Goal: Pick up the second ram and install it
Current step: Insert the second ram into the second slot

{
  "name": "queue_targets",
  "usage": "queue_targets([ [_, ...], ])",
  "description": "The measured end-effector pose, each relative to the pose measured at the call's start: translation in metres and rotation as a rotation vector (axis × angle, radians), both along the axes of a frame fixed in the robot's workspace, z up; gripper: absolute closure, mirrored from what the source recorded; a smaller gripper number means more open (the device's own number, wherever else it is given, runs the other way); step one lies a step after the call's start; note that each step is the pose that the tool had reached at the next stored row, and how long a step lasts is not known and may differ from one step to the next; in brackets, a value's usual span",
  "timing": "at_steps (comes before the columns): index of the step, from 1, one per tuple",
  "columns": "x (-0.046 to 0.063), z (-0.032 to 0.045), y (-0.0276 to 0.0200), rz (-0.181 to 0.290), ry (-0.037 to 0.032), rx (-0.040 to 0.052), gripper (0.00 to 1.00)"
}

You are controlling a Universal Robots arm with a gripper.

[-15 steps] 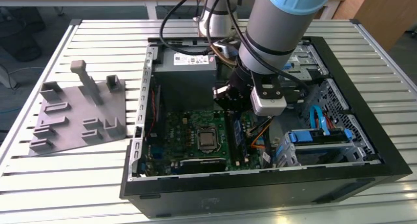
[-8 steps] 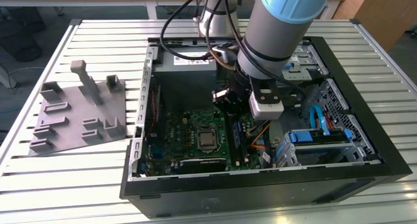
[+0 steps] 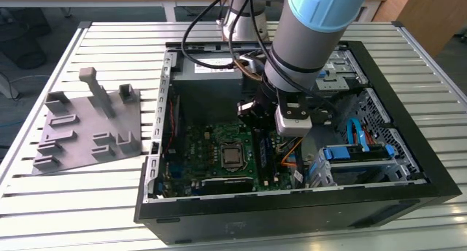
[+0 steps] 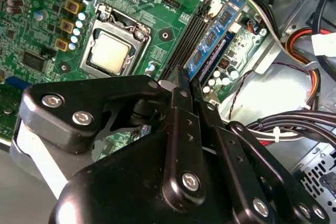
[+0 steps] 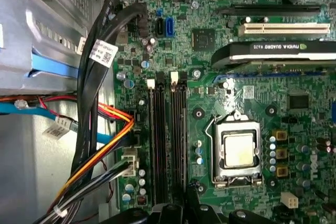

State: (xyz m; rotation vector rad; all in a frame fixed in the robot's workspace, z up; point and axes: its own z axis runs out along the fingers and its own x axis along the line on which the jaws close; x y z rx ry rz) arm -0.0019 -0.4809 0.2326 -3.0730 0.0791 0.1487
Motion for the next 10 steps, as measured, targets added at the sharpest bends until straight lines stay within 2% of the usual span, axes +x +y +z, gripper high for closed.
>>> queue_targets([
  [1,0.0,-0.0004,0.0,0.0,-0.0001,-0.0002,0.86],
  [4,-0.0003,-0.0017,-0.0017,0.0,0.0,-0.0155,0.86],
  [5,-0.0003,-0.0017,-0.0022,0.0,0.0,-0.0259,0.86],
  [8,-0.0003,-0.0018,-0.0023,0.0,-0.0001,-0.0789,0.86],
  [9,-0.0002,-0.0023,-0.0023,0.0,-0.0002,-0.0858,0.86],
  [10,-0.0002,-0.0025,-0.0023,0.0,-0.0001,-0.0864,0.86],
])
